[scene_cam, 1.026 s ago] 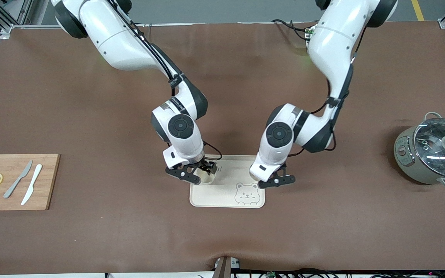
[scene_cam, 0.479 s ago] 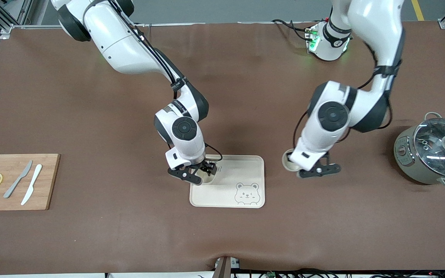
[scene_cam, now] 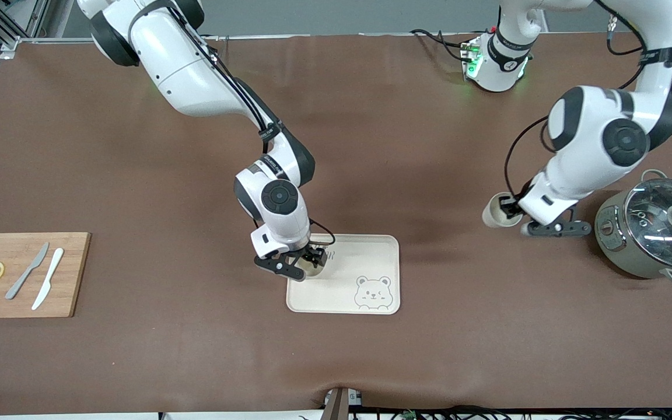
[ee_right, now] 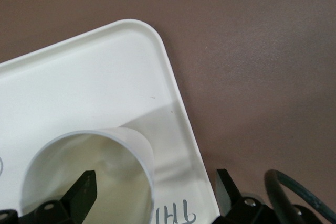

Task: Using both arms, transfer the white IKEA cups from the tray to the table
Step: 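Carry the cup with the left gripper toward the silver pot, then carry the cup with the right gripper toward the cutting board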

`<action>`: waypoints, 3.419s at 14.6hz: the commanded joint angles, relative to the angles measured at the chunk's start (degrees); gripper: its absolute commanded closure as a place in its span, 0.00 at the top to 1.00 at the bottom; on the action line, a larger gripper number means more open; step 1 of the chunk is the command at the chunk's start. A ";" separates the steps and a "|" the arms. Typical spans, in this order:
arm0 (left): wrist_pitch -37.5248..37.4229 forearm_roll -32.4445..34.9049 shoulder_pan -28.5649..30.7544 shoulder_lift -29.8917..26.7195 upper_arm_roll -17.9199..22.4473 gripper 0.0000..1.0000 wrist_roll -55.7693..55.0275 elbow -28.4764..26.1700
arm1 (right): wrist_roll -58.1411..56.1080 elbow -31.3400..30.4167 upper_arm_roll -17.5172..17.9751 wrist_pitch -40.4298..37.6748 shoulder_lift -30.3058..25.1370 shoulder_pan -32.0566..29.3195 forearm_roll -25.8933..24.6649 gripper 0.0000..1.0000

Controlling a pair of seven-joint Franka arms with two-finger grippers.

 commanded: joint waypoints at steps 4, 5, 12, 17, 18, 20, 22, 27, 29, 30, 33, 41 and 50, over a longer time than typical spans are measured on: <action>14.33 -3.00 3.98 -5.53 -0.71 0.00 7.63 -14.31 | 1.52 1.49 0.05 0.18 1.11 0.04 -1.78 0.68; 16.79 -3.00 3.98 -5.09 -0.71 0.00 7.63 -15.36 | 1.52 1.49 0.05 0.18 1.11 0.04 -1.78 0.55; 29.64 -6.15 3.72 3.25 -4.22 0.00 7.72 -17.66 | 1.52 1.49 0.05 0.71 1.19 0.04 -1.78 0.00; 36.06 -7.30 3.89 8.44 -6.25 0.00 7.72 -17.74 | 1.25 1.49 0.05 0.71 1.11 -0.05 -1.87 0.00; 36.50 -7.30 3.89 8.80 -6.25 0.00 7.72 -17.83 | 1.43 1.40 0.05 0.62 1.11 -0.13 -1.79 0.00; 37.20 -7.30 3.98 9.15 -6.25 0.00 7.89 -18.45 | 1.08 1.57 0.14 0.10 0.41 -0.57 -1.26 0.00; 37.47 -7.30 4.15 9.33 -6.25 0.00 8.60 -18.54 | 0.55 1.49 0.40 -3.40 -2.13 -1.10 -0.91 0.00; 37.47 -7.30 6.53 9.59 -6.25 0.00 10.35 -19.32 | -9.35 -6.82 0.75 -12.21 -15.73 -4.43 -0.12 0.00; 37.47 -7.30 8.36 9.59 -6.25 0.00 11.84 -20.11 | -16.81 -14.56 0.67 -12.12 -23.03 -7.33 3.03 0.00; 37.38 -7.30 8.55 9.59 -6.25 0.00 12.46 -20.47 | -20.42 -17.90 0.67 -12.21 -26.46 -9.08 4.09 0.00; 37.38 -7.30 10.04 9.68 -6.25 0.00 13.78 -21.26 | -31.23 -26.96 0.67 -12.30 -34.73 -14.88 6.64 0.00; 37.38 -7.30 10.48 9.15 -6.25 1.00 14.66 -21.35 | -69.73 -34.20 0.49 -11.42 -37.39 -35.54 16.58 0.00; 29.93 -7.30 10.57 2.31 -6.16 1.00 13.78 -21.09 | -78.72 -34.46 0.23 3.16 -25.88 -39.07 16.32 0.00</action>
